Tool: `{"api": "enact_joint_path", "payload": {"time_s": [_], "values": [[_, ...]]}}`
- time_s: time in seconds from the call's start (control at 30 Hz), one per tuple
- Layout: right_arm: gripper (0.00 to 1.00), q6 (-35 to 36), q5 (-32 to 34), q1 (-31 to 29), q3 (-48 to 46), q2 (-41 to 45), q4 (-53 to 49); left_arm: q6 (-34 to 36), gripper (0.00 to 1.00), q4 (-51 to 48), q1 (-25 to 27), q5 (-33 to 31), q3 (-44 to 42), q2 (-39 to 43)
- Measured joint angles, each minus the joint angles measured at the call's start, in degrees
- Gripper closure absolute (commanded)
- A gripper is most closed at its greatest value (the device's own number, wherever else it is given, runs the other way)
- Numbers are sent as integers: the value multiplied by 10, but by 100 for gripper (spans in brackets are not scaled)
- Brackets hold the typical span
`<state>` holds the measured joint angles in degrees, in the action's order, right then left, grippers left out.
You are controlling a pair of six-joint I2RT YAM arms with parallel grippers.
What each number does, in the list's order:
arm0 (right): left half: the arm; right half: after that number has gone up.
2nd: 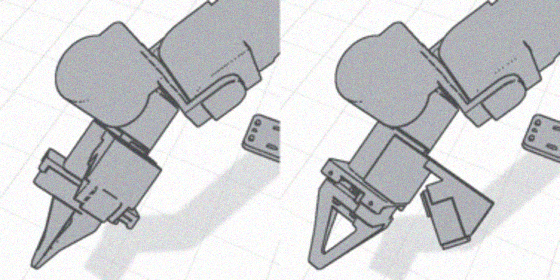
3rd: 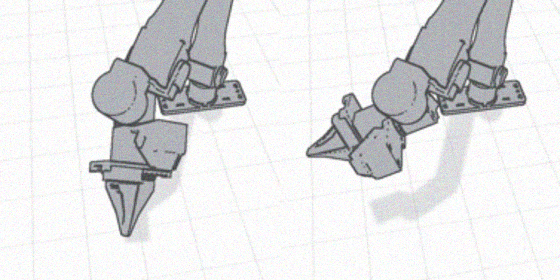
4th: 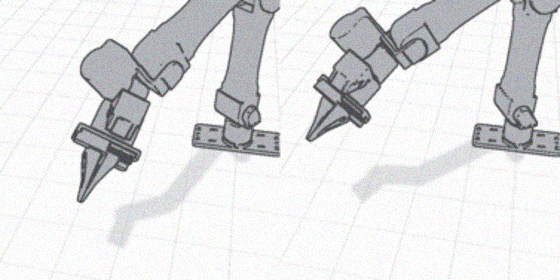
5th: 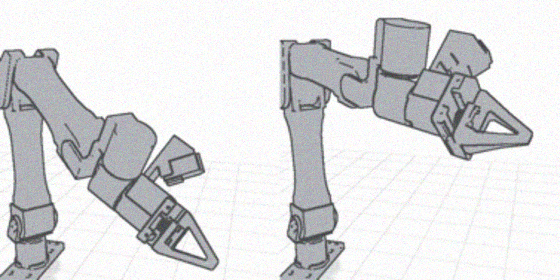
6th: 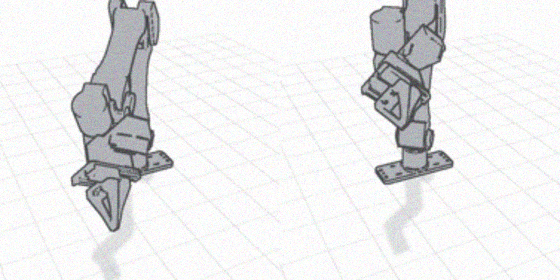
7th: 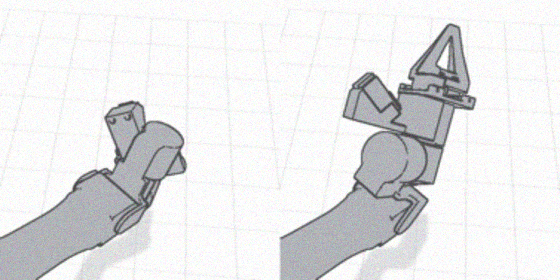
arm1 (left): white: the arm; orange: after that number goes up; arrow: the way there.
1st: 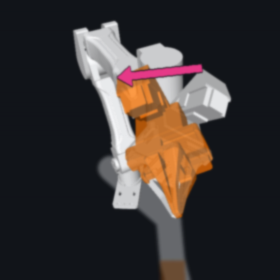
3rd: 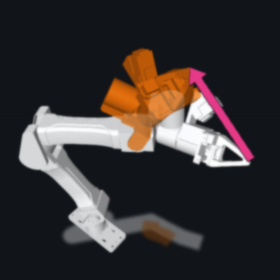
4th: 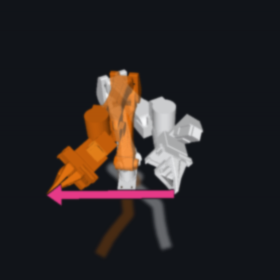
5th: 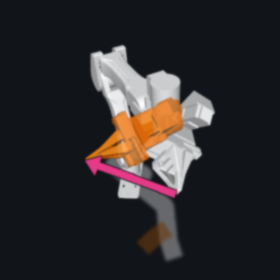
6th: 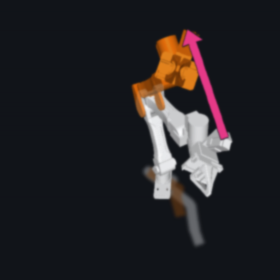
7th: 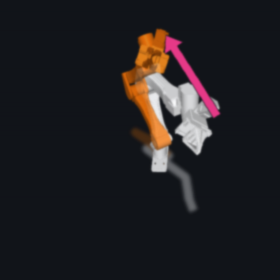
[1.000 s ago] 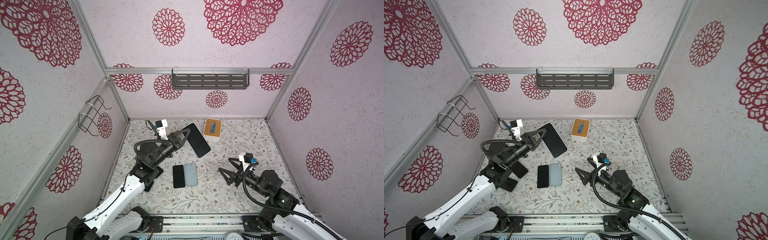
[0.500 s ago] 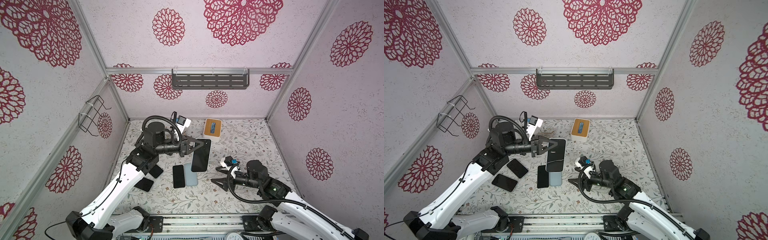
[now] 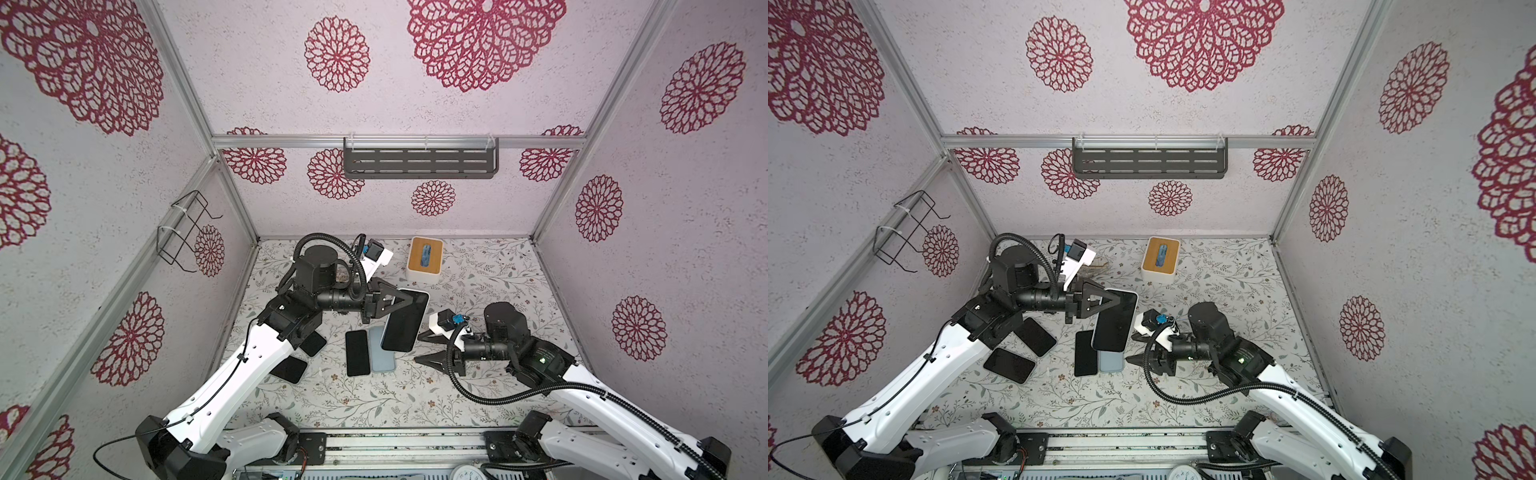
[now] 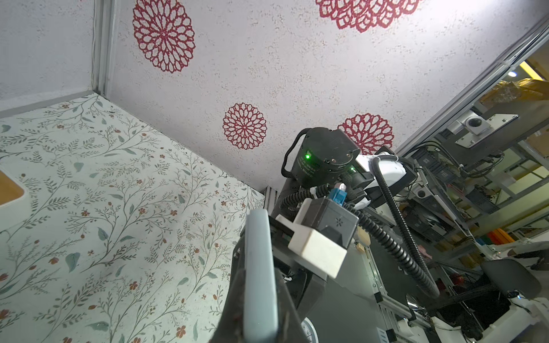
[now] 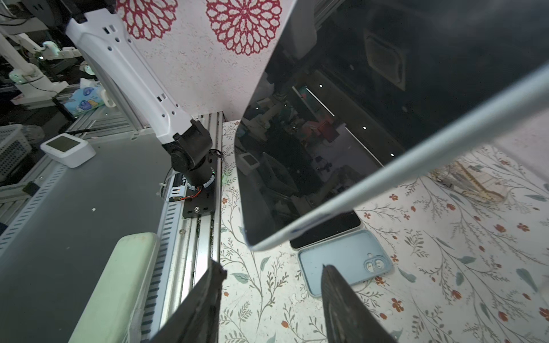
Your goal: Take the phone out of the phone case
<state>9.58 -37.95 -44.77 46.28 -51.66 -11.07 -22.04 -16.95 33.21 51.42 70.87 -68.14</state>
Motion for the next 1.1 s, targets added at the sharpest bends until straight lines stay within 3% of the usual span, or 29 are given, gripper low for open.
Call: {"api": "enact_joint_path", "payload": {"time_s": [1.1], "values": [[89,9,-63,0,25,-57,-9,9,100,47,9,21,-14,-8]]}}
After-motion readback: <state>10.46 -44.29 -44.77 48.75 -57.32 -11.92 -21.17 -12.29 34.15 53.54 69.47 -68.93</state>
